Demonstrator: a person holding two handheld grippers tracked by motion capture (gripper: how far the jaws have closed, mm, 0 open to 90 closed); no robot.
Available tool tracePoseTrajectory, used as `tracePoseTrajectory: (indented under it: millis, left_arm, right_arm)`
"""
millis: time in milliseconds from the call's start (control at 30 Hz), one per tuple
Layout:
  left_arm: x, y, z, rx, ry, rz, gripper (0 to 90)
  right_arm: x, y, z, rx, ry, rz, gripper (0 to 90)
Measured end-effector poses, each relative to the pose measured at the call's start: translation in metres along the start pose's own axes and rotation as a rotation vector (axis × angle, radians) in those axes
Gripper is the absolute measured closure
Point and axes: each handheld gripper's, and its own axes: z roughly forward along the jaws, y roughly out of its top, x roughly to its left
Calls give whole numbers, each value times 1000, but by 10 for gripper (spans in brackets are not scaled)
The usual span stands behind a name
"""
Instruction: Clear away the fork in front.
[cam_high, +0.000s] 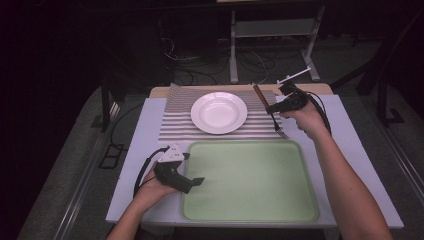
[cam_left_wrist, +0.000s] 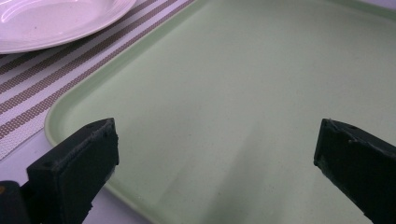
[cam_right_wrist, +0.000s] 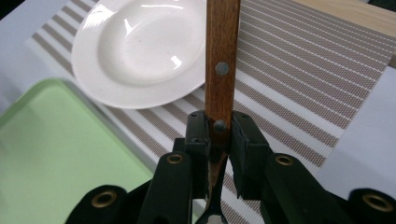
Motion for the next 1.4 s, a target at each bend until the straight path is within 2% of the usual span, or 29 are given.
tracePoseTrajectory:
  millis: [233,300,467,667,733,800,900,967,1000,1133,1167,1200,1233,1267,1300,1400]
  left_arm:
    - [0,0,1,-3,-2,-6,0]
    - [-1,0,1,-6,1,0,0]
    - [-2,1,0,-13,5,0,0]
    - [0,1,0,-27,12,-21,0]
    - [0,2,0,-26,21,-23,0]
    - [0,5,0,-36,20,-33,0]
    - [-1,9,0,-43,24,-23,0]
    - [-3,10,0,-48,13,-28,0]
    - [-3,11,0,-49,11,-30,0]
    - [-3,20,-1,-64,13,-33,0]
    - [-4,28,-3,-73,6,-22,0]
    - [-4,28,-3,-73,6,-22,0]
    - [-5,38,-3,-90,-8,-20,0]
    - [-5,38,-3,-90,-8,-20,0]
    - [-5,48,-2,-113,-30,-19,0]
    - [-5,58,0,-123,-34,-4,0]
  right_arm:
    - [10,-12,-11,-51,31,-21,772]
    - [18,-20,-16,-80,49,-50,772]
    - [26,-31,-20,-97,60,-83,772]
    - [39,-47,-25,-118,59,-122,772]
    - [46,-58,-26,-142,80,-127,772]
    - [49,-62,-26,-147,93,-127,772]
    - [55,-69,-27,-144,95,-155,772]
    - [60,-80,-28,-172,134,-163,772]
    - [60,-80,-28,-172,134,-163,772]
    - [66,-93,-29,-171,143,-173,772]
    - [70,-99,-28,-176,152,-179,772]
    - [70,-99,-28,-176,152,-179,772]
    - [73,-103,-28,-177,163,-183,772]
    - [73,-103,-28,-177,163,-183,772]
    - [77,-107,-29,-183,168,-178,772]
    - [80,-111,-31,-193,178,-175,772]
